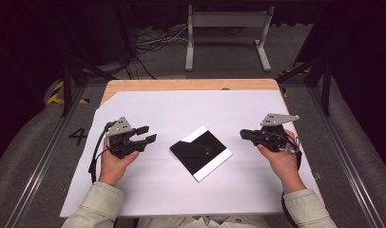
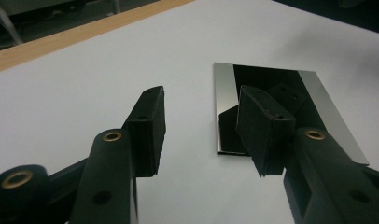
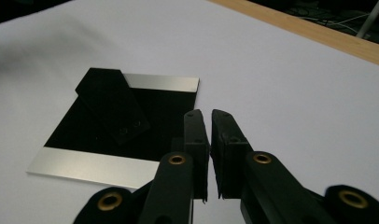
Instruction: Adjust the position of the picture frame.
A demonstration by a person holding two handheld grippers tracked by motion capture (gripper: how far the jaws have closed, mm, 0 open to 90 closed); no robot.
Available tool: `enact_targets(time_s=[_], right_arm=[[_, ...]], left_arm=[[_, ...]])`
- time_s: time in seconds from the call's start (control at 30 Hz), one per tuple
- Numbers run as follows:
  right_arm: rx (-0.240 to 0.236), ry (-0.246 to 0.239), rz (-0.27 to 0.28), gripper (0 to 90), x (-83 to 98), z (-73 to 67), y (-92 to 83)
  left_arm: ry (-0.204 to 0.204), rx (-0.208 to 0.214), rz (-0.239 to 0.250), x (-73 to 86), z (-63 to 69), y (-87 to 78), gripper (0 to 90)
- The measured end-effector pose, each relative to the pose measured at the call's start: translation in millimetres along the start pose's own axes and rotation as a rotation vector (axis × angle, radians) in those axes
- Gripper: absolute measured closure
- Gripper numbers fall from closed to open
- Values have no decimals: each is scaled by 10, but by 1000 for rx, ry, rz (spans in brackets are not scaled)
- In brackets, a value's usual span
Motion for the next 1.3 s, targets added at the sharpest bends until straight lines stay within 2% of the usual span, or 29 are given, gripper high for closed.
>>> enact_targets(time_s=[0.07, 0.17, 0.23, 0.43, 0.5, 0.57, 0.6, 0.7, 0.73, 1.13, 1.3], right_arm=[[1, 10, 8, 837, 2, 11, -17], [-1, -4, 7, 836, -13, -29, -16], [-17, -21, 6, 845, -40, -97, -9], [-59, -85, -18, 865, -125, -342, 47], [-66, -92, -22, 867, -132, -375, 56], [-121, -97, -25, 877, -169, -524, 93], [-121, -97, -25, 877, -169, -524, 93], [-161, -110, -26, 882, -199, -645, 124], [-170, -127, -32, 886, -215, -709, 147], [-234, -176, -44, 894, -309, -1005, 285], [-253, -197, -105, 900, -239, -1097, 401]], left_arm=[[-31, -12, 0, 9, -24, 4, 532], [-62, -37, -11, 14, -57, 11, 541], [-69, -35, -10, 13, -58, 10, 541], [-66, -45, 1, -15, -55, 6, 508], [-73, -48, 3, -19, -50, 6, 504], [-67, -52, 5, -24, -50, 1, 484], [-66, -55, 6, -28, -46, -2, 484], [-65, -61, 14, -37, -42, -6, 458], [-62, -64, 19, -38, -45, -8, 443], [-64, -71, 4, -23, -58, 20, 417], [-57, -72, -13, -12, -68, 49, 411]])
Point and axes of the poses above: each handheld gripper's, and its own axes: y roughly forward along the jaws, x roughly out of its underside, z roughly to its right, the point moved 4 cm from there along y, roughly forward along the jaws, and after that the axes turned 7 degrees about -z, right-handed, at the moved point
